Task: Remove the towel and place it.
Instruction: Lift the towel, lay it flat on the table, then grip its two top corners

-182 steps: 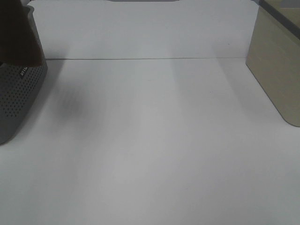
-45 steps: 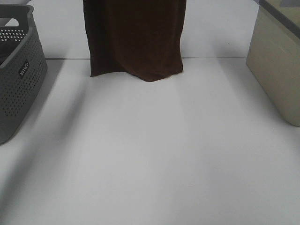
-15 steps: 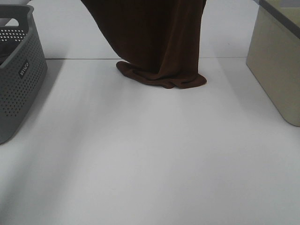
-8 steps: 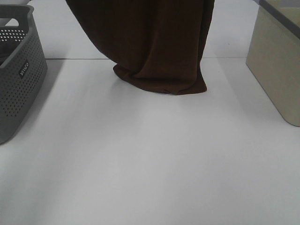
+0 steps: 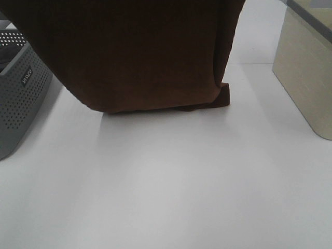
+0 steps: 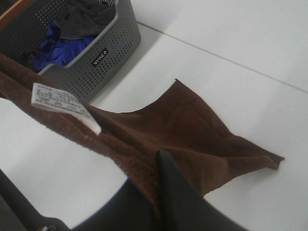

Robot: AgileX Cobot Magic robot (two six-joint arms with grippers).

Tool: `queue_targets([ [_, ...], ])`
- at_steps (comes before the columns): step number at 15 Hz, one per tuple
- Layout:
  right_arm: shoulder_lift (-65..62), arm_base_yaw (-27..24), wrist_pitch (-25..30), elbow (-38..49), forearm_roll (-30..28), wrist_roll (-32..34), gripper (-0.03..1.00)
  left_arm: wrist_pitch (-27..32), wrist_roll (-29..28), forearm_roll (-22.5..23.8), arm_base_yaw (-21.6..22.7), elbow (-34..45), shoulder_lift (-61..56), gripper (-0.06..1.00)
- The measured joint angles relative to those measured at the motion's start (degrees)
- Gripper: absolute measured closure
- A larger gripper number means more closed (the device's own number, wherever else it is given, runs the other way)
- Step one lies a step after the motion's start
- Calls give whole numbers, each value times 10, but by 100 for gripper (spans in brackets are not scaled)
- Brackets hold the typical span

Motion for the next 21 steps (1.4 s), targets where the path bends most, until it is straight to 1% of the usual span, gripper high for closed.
queue_targets([
  [3,-66,0,0,77,7,28,96,0,14,-54,0,72,-46,94],
  [5,-104,0,0,114,12,41,96,0,17,-74,0,101,-73,94],
  [8,-162,0,-1,180,20,46,96,-2,25,-88,-1,135,-99,94],
  [11,-207,0,-1,258,18,51,96,-1,58,-131,-1,192,-120,94],
  [12,-219,0,-2,289,15,53,96,-1,64,-138,-8,211,-121,94],
  [13,-233,0,-2,322,10,54,96,0,64,-138,-22,230,-121,94],
  [14,-251,-3,-3,390,-1,58,96,3,65,-127,-63,266,-119,94],
  [16,-257,-5,-3,437,-6,66,96,4,64,-117,-96,293,-117,94],
  [20,-257,-5,-5,512,-7,70,96,7,53,-111,-136,337,-89,94],
  [21,-257,-5,-5,512,-7,70,96,7,53,-111,-136,337,-89,94],
])
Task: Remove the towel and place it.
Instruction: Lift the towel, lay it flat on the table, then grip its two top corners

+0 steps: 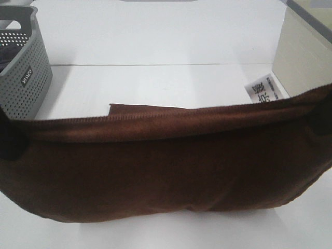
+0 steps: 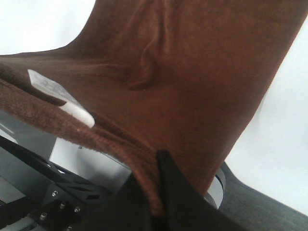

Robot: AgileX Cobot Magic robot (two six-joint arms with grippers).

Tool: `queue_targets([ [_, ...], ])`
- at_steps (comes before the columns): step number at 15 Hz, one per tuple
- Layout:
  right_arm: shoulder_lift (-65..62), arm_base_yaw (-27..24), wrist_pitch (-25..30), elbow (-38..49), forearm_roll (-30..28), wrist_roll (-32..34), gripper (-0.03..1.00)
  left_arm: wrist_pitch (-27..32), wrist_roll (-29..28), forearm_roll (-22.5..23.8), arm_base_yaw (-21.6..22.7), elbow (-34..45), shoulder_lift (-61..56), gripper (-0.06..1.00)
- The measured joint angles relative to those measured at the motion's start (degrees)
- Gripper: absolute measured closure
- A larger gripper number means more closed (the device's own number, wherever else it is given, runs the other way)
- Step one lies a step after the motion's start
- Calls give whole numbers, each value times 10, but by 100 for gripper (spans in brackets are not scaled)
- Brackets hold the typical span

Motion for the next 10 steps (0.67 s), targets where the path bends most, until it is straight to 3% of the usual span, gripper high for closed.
queue_targets([
  [10,5,-2,-1,205,9,-27,96,8,-7,4,-138,6,223,94],
])
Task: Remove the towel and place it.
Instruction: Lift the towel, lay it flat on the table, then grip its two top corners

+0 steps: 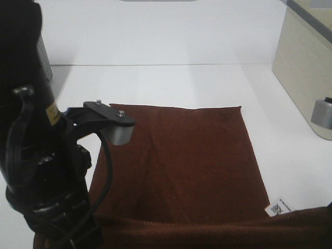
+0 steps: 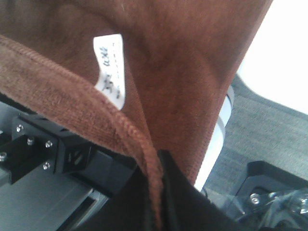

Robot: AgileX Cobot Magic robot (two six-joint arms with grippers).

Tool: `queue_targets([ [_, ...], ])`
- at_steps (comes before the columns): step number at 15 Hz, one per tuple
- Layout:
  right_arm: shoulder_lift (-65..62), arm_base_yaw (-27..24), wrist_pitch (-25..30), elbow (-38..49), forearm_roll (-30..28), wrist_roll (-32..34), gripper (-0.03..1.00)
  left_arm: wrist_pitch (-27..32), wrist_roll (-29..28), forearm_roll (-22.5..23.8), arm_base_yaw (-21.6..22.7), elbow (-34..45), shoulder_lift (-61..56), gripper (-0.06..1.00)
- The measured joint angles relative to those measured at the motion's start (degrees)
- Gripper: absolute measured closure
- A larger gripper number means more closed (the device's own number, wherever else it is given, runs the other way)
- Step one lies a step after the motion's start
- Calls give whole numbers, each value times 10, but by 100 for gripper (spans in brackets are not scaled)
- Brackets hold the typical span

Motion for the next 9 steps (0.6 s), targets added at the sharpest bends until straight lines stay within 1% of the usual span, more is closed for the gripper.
queue_targets([
  [3,48,0,-5,38,38,-48,96,0,0,-23,-22,0,34,94],
  [5,83,0,-28,41,51,-70,96,1,-1,-41,-26,0,52,94],
  [9,141,0,-49,41,80,-113,96,-8,-2,-62,-28,0,104,94],
])
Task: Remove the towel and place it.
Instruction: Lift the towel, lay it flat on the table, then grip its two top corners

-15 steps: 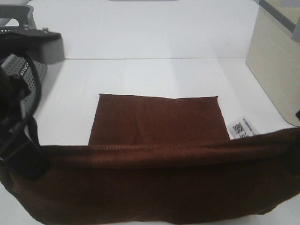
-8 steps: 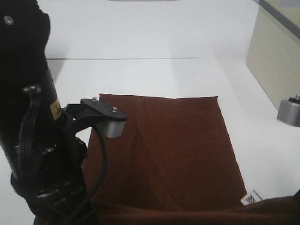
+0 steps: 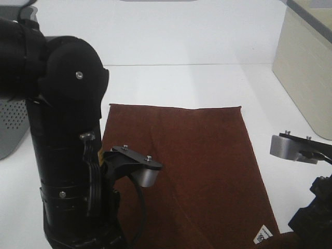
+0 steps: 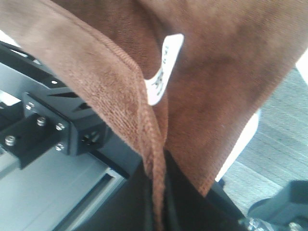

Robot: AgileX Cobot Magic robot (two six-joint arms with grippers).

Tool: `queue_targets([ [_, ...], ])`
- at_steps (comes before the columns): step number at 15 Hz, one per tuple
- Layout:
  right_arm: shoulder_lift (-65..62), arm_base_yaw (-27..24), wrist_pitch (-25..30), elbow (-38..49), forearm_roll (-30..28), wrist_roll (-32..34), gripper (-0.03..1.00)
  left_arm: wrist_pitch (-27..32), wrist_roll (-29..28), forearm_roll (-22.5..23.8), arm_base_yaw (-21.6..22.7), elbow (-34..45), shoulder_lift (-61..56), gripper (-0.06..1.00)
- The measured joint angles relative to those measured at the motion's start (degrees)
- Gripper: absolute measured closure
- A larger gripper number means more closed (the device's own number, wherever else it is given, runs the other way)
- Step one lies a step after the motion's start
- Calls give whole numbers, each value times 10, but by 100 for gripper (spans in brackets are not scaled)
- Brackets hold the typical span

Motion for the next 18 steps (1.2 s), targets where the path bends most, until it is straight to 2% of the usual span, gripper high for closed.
queue_targets([
  [5,18,0,-9,0,17,-20,96,-17,0,-11,-3,-32,33,94],
  [7,18,0,-7,0,26,-22,92,-19,0,-21,-16,-33,44,94],
  [9,18,0,5,0,34,-29,83,-22,1,-26,-40,-33,52,94],
  [10,18,0,9,0,38,-30,75,-29,1,-28,-50,-33,52,90],
  [12,18,0,13,0,38,-30,53,-35,-13,-36,-62,-33,52,73],
  [14,18,0,14,0,38,-30,31,-41,-47,-38,-63,-33,52,37],
  [15,18,0,14,0,37,-30,26,-41,-53,-38,-63,-33,52,23],
  [16,18,0,14,0,37,-30,23,-40,-53,-44,-63,-33,52,14],
  [18,19,0,14,-6,26,-30,22,-32,-50,-51,-63,-38,52,9],
])
